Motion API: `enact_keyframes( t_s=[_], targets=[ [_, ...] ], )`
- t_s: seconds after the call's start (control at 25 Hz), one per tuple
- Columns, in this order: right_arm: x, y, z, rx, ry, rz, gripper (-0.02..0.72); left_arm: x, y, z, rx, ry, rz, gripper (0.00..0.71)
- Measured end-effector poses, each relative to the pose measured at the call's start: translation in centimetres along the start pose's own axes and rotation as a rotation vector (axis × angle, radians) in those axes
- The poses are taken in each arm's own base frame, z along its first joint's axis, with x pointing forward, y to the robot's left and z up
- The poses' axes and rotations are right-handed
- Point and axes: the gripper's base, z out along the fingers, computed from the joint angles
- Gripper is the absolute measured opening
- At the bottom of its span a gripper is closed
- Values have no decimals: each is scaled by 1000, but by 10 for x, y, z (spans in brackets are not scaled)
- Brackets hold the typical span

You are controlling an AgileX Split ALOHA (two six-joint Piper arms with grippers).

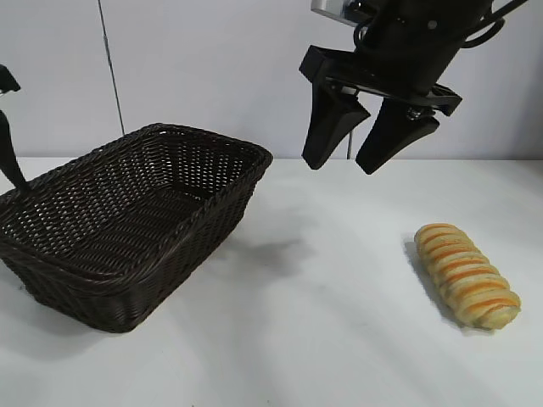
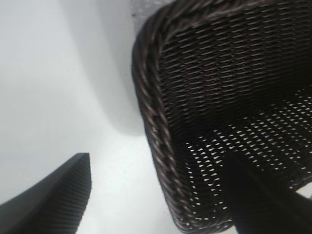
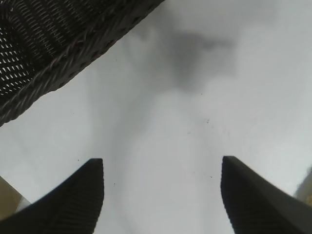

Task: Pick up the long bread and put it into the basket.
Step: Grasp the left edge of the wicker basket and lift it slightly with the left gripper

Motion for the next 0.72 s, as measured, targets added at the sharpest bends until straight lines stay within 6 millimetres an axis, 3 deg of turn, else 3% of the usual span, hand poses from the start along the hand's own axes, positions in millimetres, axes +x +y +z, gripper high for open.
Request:
enact_keyframes(
  t_s=[0.4,0.56,0.72],
  targets=[
    [0,0,0,-1,0,1,496,-9,0,53,-36,31,-96,539],
    [0,0,0,-1,0,1,496,-10,3,65,-62,45,-108,536],
    [0,0,0,-1,0,1,496,-10,4,67,-66,46,-108,440]
  ],
)
